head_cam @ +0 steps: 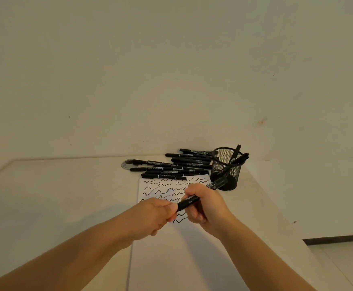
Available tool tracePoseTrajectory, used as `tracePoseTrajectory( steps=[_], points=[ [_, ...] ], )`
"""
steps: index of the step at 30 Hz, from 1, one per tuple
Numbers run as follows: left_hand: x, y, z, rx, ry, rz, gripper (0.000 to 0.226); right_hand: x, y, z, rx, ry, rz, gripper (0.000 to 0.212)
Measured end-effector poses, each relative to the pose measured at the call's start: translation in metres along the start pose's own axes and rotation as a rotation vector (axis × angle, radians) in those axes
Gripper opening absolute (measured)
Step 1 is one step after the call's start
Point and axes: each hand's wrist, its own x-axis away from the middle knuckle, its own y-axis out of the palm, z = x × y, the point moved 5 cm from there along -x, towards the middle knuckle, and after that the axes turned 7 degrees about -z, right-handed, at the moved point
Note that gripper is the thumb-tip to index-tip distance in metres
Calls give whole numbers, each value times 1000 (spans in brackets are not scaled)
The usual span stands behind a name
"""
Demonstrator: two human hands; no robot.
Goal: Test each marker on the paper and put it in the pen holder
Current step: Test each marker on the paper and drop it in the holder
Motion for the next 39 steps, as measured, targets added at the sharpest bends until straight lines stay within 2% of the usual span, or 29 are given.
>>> tracePoseTrajectory(
  steps=[3,7,10,13,15,17,19,20,24,28,33,37,39],
  points=[
    [4,3,3,115,-1,-82,36,-2,2,-2,-26,-80,-72,47],
    [5,6,1,310,-55,-162,40,-3,4,-10,-71,-225,-187,28],
    [6,9,2,453,-111,-252,41,-3,5,-15,-103,-286,-257,25],
    [2,8,4,419,-133,-190,40,-3,-1,-12,-111,-286,-168,30],
    [-4,1,8,109,-61,23,38,-4,-10,-4,-95,-221,-11,38],
    [-7,-7,17,-419,94,307,33,-3,-16,4,-118,-119,117,35],
    [-5,-6,25,-855,186,486,25,-1,-19,12,-209,-23,183,29],
    [-3,-4,29,-990,215,533,23,1,-19,15,-262,15,199,26],
    [-2,14,40,-1283,390,524,25,7,-25,18,-349,86,181,22],
    [-13,20,30,-1101,254,473,25,8,-32,9,-255,44,119,29],
    [-13,18,19,-570,175,270,37,7,-33,3,-116,-102,46,45],
    [-11,26,8,-317,96,116,40,11,-31,3,-78,-223,-96,24],
    [-10,32,1,-117,35,0,39,12,-28,7,-97,-256,-146,19]
  ],
)
